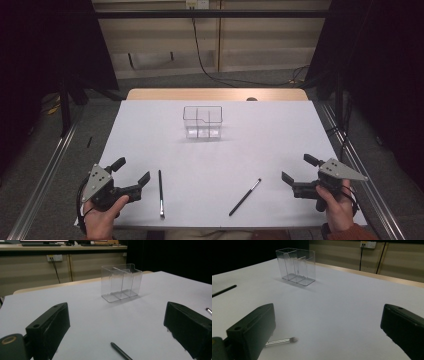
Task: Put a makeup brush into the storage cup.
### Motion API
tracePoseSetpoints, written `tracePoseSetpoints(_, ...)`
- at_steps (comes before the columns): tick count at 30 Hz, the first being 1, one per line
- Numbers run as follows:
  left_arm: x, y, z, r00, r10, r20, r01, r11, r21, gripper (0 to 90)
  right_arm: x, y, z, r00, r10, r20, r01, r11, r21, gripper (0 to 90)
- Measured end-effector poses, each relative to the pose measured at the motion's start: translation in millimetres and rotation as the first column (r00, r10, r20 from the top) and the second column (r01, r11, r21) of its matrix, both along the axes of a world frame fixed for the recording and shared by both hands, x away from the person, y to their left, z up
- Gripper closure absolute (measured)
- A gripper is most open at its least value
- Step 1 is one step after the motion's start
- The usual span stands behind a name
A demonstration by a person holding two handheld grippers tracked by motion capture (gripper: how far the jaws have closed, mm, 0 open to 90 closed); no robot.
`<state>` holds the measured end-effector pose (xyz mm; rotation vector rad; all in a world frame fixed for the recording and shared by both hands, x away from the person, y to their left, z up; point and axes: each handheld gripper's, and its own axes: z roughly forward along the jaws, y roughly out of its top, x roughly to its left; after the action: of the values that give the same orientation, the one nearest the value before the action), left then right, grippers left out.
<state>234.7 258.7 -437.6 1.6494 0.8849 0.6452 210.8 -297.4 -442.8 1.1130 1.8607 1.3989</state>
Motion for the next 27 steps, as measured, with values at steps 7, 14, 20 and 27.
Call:
tracePoseSetpoints(7,0.9,-0.6,-1.5,0.9994,-0.011,-0.032,0.012,0.9997,0.022,6.6,0.3,-0.2,-0.1,1.0,0.004,0.0,-0.004,1.0,0.004,0.0)
tracePoseSetpoints(14,-0.5,0.1,1.1,0.9983,-0.018,-0.055,0.019,0.9996,0.02,8.0,1.2,0.8,-0.1,1.0,0.006,0.0,-0.006,1.0,0.002,0.0)
tracePoseSetpoints(20,-1.3,-4.0,5.8,0.9974,-0.047,-0.054,0.048,0.9984,0.03,8.0,-0.9,3.9,0.8,0.9999,0.016,-0.003,-0.016,0.9998,-0.012,0.0)
tracePoseSetpoints(27,0.6,-7.5,11.2,0.9961,-0.07,-0.055,0.072,0.9962,0.049,8.5,-0.6,6.9,1.1,0.9997,0.024,-0.001,-0.024,0.9995,-0.019,0.0)
